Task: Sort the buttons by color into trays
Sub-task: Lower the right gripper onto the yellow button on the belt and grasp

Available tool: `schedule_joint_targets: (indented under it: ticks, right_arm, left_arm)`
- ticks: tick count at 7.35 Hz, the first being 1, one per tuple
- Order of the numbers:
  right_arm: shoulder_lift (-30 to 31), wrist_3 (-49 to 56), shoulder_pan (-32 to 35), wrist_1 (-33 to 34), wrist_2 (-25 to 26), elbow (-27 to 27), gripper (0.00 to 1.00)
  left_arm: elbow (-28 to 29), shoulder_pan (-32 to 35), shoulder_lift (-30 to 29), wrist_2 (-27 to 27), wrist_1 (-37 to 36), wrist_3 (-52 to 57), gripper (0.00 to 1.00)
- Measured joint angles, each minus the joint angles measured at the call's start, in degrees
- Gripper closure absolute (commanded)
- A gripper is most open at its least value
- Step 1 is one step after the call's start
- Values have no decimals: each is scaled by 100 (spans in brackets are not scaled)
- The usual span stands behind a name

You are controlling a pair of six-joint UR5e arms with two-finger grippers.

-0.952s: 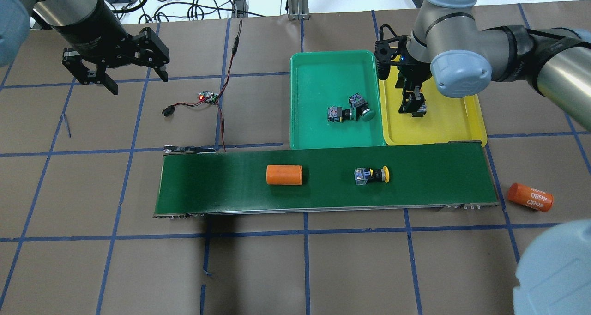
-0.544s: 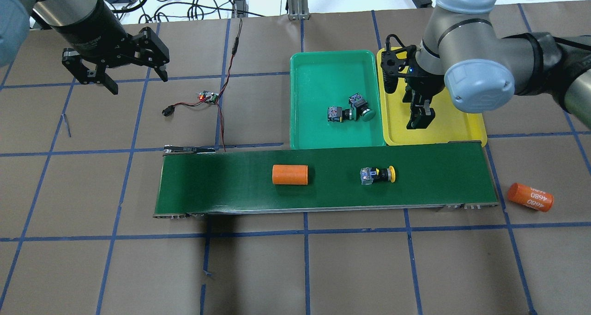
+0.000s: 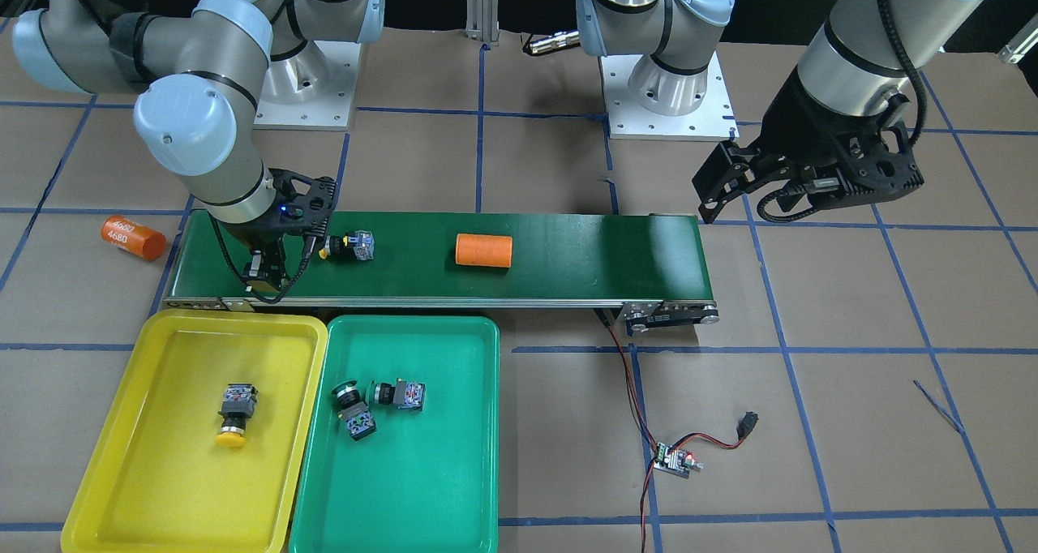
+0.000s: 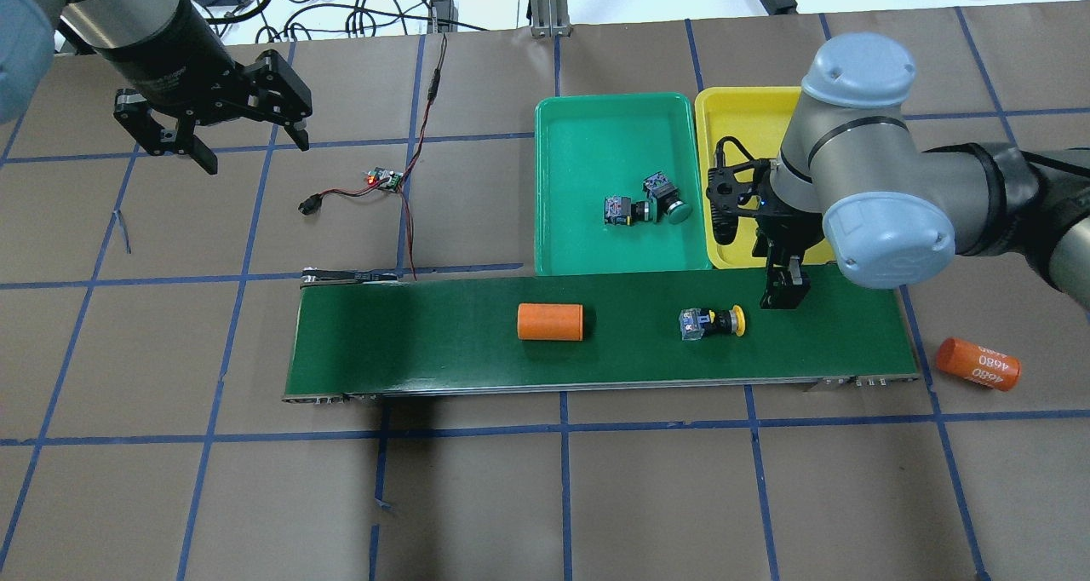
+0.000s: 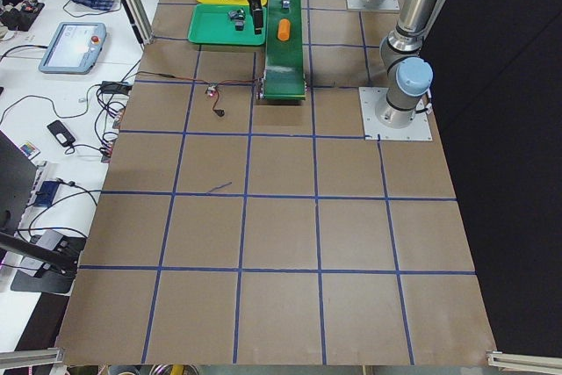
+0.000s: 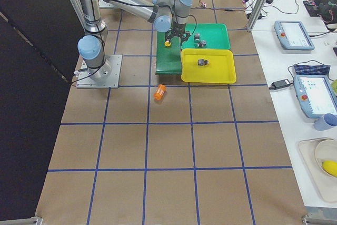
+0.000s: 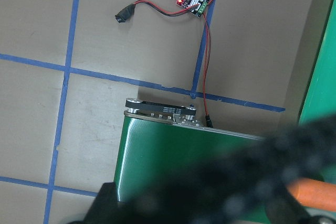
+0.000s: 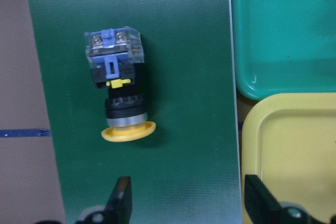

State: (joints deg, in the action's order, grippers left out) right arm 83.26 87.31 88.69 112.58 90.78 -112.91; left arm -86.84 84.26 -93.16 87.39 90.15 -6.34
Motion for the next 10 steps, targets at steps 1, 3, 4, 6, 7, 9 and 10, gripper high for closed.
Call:
schedule_joint_targets:
  ticks: [1,3,4,6,7,9,10]
  right_arm:
    - [112,9,6,3,18,-139,21]
    - [415,9,10,18,30,-508,21]
    - [564,0,20,121,30,-687,21]
    - [537,-27,44,726,13,-862,21]
    - [469,-24,50,865,11,-888,21]
    - [441,-17,58,937,-4,-923,21]
    - [441,-12,59,940,-5,-937,21]
  left_arm:
    - [0,0,0,-2,-9,1,0]
    - [0,-15,-4,-3,-31,3,0]
    - [2,-27,-3,1,-37,7,0]
    - [6,-38,-1,22,-41,15,0]
    - [4,-40,-1,23,-43,18,0]
    - [1,-41,0,23,-49,19,0]
    - [1,-41,0,23,-50,19,0]
